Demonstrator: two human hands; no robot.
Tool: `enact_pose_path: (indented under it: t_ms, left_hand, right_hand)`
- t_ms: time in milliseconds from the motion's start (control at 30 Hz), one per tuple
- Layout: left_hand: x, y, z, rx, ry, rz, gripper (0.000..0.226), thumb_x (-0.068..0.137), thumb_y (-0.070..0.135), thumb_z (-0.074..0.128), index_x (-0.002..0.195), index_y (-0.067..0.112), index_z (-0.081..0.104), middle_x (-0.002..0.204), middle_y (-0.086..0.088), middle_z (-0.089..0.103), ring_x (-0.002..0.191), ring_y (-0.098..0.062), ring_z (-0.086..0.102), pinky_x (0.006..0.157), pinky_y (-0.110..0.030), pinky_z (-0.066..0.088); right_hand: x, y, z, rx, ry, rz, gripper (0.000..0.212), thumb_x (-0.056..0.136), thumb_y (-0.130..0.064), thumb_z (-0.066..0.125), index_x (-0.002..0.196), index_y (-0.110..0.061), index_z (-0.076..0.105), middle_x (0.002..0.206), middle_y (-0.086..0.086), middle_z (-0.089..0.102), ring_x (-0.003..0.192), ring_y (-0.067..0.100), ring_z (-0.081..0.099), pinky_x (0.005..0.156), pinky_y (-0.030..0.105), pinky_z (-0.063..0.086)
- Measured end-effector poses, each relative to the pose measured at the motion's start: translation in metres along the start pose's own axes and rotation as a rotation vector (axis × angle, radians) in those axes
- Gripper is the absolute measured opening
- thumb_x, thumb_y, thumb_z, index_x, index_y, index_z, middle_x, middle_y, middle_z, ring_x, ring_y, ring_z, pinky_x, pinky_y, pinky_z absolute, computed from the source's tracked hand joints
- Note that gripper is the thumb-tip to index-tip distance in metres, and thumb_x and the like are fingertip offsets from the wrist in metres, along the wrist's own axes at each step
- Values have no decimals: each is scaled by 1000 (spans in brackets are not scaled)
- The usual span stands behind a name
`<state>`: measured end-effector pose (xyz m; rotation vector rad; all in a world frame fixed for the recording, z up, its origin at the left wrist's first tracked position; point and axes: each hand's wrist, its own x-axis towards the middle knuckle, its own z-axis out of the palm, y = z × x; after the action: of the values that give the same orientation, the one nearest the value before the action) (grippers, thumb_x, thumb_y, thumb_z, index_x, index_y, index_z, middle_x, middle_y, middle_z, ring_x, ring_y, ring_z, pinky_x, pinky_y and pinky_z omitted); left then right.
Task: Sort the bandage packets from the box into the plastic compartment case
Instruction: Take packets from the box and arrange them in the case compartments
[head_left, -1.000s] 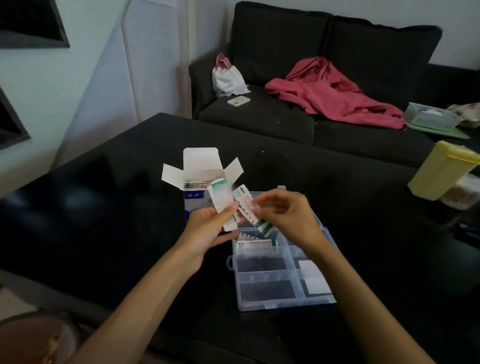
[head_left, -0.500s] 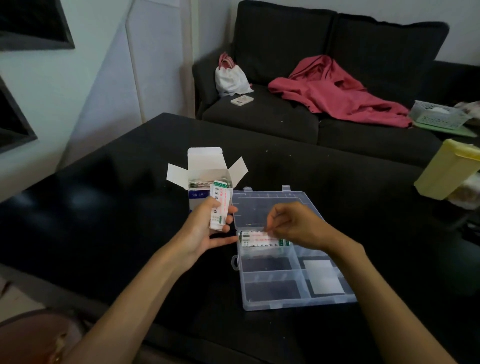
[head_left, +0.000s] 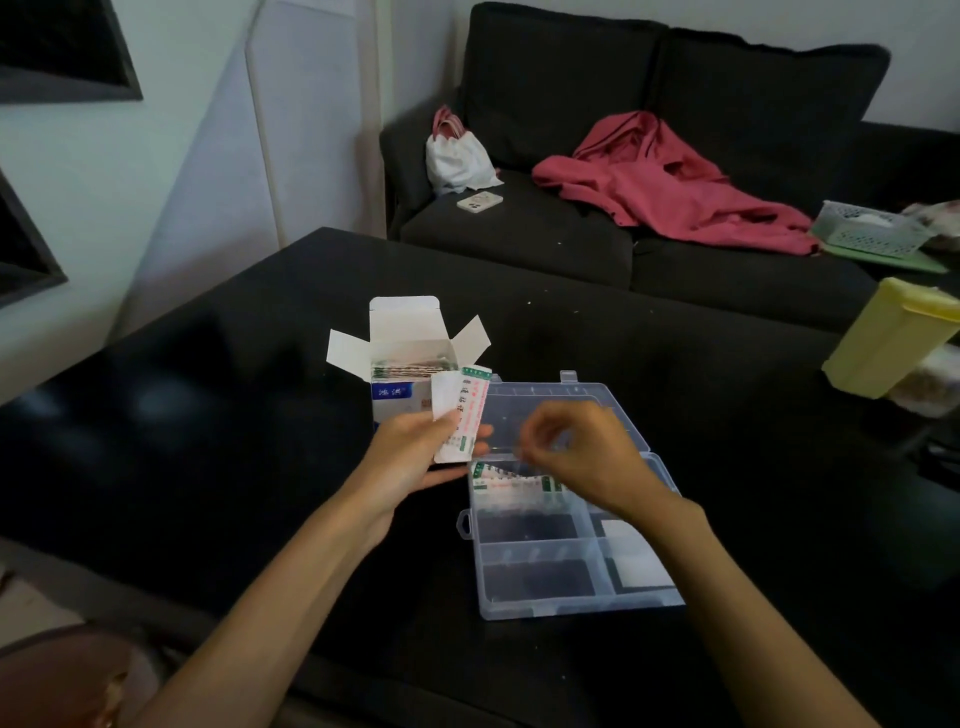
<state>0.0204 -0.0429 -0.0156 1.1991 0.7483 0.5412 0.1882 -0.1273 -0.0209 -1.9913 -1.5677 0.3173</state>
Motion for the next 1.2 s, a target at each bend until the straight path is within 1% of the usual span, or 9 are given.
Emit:
enact_pose_path:
  t_ms: [67,133,200,400,533,700,900,1000,1200]
  left_hand:
    - [1,-2,5,-2,46,22,12,95,19,53,98,21,65,93,0,74,84,-8,70,63,-17,56]
    - [2,-5,11,31,71,32,13,91,19,59,98,13,69,89,0,73,81,-9,70,63,-17,56]
    - [1,-7,18,56,56,31,14,88,18,63,95,8,70,84,-1,74,75,-8,70,63,-17,56]
    - [2,-5,22,-27,-18,-33,14,96,20,50,101,16,62,98,-9,71,92,-17,69,72,-26,58]
    - [1,-3,17,-15,-58,-20,14,97,23,48,97,22,62,97,-5,72,92,-14,69,76,-28,57]
    - [-1,-4,13,125,-27,62,14,91,16,59,89,25,69,76,9,73,73,-1,69,59,-16,54]
    - [1,-3,19,-82,-109,-109,15,95,29,52,100,24,64,92,-2,75,87,-13,71,71,-28,58]
    - [1,-1,18,-238,-142,-219,18,92,28,56,106,20,63,99,-9,73,91,-19,71,73,-30,58]
    - [4,-4,17,-183,-85,-223,21,79,27,71,100,21,71,94,-3,75,90,-14,70,75,-28,56]
  right_hand:
    - [-1,-13,-8,320,69,171,16,85,-32,64,100,-26,63,90,-7,63,82,8,61,65,18,50]
    - [-1,-23,-9,591,37,336,16,85,-38,62,90,-24,68,83,-6,66,74,9,60,58,16,48]
    - [-2,-26,-3,665,15,393,15,85,-31,64,81,-18,70,74,-4,67,66,9,58,52,13,46]
    - [-2,-20,-2,627,66,433,14,88,-23,63,79,-14,68,79,-3,69,69,10,63,54,13,48]
    - [-2,-14,-7,655,-7,483,15,86,-26,65,83,-12,70,84,-2,72,82,16,68,75,26,56]
    - [-5,-16,-20,590,-132,505,15,86,-26,64,82,-13,69,85,-2,71,80,10,67,58,16,48]
    - [-4,-19,-11,615,-10,475,8,85,-23,66,83,-16,69,78,-5,70,63,3,66,54,12,49]
    - [-4,-20,-10,707,48,481,8,81,-22,69,87,-16,68,75,-5,72,67,6,67,59,16,51]
    - [-3,-27,-7,698,90,471,10,78,-17,73,83,-15,65,74,-3,69,55,-1,64,49,9,47]
